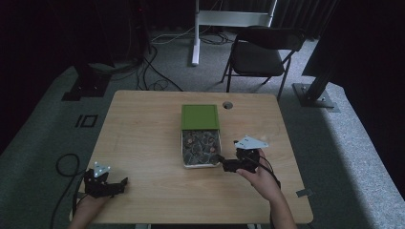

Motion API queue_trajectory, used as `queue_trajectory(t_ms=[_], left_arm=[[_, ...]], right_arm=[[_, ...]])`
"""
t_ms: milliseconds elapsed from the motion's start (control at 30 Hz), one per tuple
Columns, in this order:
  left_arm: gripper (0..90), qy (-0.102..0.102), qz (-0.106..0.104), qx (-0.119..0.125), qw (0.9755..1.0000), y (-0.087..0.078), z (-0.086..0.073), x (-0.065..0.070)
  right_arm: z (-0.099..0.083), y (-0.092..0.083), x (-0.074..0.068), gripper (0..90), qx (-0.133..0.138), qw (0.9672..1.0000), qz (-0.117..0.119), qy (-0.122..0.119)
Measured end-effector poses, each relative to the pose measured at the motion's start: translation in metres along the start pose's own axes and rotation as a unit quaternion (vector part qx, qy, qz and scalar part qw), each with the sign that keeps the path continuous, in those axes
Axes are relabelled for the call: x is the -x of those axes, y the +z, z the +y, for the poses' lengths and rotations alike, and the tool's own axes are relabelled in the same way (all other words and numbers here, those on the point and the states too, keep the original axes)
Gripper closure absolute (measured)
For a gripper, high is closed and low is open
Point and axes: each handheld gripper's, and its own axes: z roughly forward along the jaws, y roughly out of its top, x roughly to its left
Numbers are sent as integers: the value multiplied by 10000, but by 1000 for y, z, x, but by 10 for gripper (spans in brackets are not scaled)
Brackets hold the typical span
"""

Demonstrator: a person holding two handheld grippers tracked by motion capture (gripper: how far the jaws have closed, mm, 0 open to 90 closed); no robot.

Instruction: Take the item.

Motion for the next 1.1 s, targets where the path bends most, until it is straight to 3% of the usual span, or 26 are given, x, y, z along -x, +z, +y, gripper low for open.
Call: queue_trajectory(t_ms=[433,1100], left_arm=[[16,-2,0,1,10000,0,0,0],[16,0,-1,-1,10000,0,0,0]], right_arm=[[12,19,-17,183,49,9997,206,-80],[19,57,-42,366,3,9993,373,-61]])
